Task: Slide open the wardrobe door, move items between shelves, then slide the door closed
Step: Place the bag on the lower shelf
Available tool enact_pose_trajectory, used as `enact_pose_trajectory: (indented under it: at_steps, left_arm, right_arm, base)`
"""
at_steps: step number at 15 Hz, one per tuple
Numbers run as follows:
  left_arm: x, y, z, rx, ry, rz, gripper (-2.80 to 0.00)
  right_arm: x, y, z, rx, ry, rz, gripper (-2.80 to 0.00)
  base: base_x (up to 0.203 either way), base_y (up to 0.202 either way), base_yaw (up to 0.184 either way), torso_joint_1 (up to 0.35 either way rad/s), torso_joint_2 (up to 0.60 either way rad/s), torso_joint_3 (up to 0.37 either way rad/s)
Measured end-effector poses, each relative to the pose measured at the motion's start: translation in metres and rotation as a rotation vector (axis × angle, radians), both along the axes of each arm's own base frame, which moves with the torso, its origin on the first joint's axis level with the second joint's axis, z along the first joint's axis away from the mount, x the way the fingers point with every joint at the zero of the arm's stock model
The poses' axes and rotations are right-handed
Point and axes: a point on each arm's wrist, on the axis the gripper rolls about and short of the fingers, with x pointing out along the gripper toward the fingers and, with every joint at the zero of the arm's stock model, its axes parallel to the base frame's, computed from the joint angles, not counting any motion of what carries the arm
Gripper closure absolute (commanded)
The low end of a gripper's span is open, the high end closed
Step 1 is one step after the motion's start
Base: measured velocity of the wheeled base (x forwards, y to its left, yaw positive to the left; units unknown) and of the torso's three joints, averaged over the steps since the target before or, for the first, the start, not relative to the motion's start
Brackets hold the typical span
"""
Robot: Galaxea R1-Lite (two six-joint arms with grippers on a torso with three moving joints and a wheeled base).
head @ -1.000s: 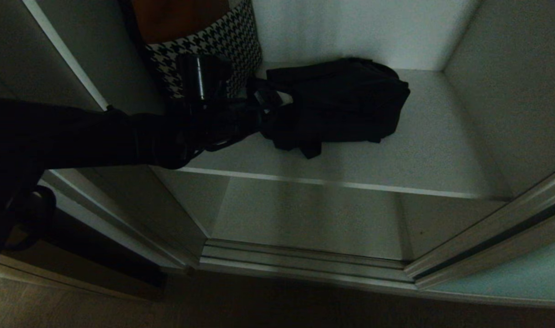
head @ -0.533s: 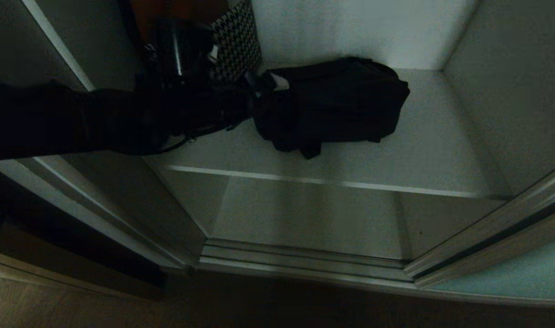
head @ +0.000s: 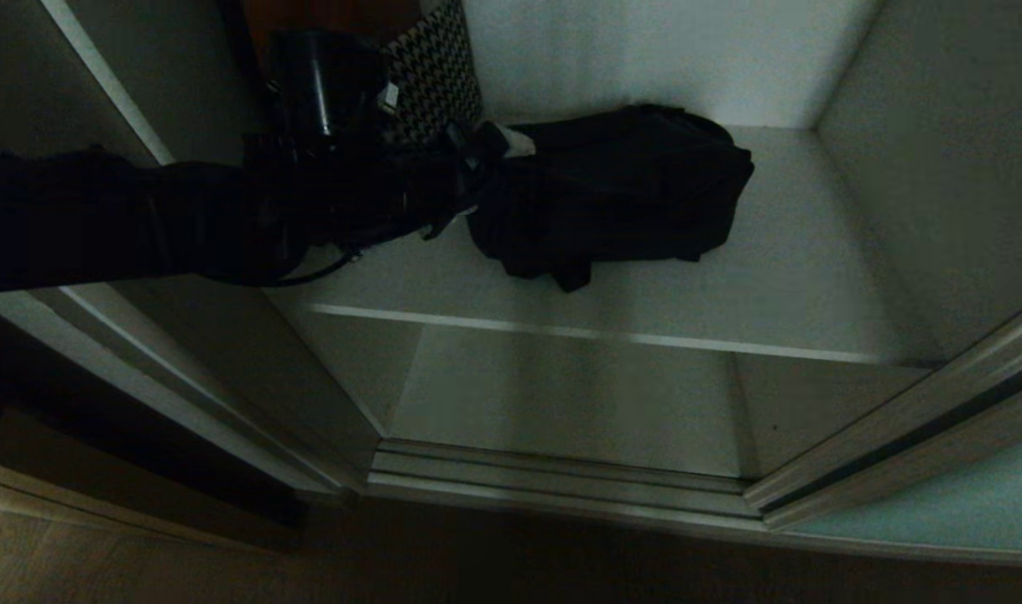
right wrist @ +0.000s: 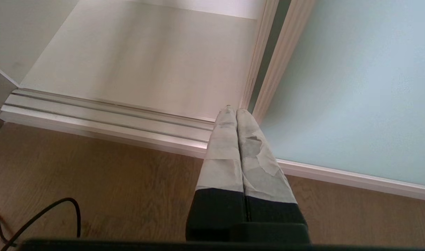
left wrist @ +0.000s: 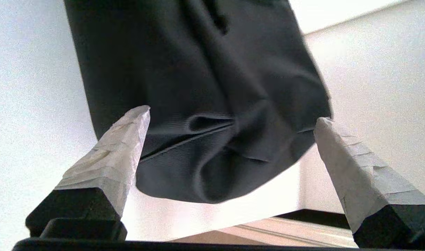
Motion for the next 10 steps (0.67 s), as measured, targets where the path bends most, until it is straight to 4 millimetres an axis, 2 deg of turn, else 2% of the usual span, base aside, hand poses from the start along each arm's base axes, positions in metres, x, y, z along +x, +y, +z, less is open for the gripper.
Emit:
enact_pose_trajectory:
  at_steps: [3,10]
  left_arm:
    - [0.013,-0.003,-0.016,-0.004,0.047,0.007,-2.8]
    - [0.035,-0.011,-0.032,0.002,0.065,-0.037,-2.8]
  right_arm:
    - [0.0,0.0,0.0,0.0,0.0,0.0,0.0]
    - [0.0,0.0,0.0,0.0,0.0,0.0,0.0]
  base:
    - [0.0,0.0,0.0,0.0,0.0,0.0]
    - [0.0,0.0,0.0,0.0,0.0,0.0]
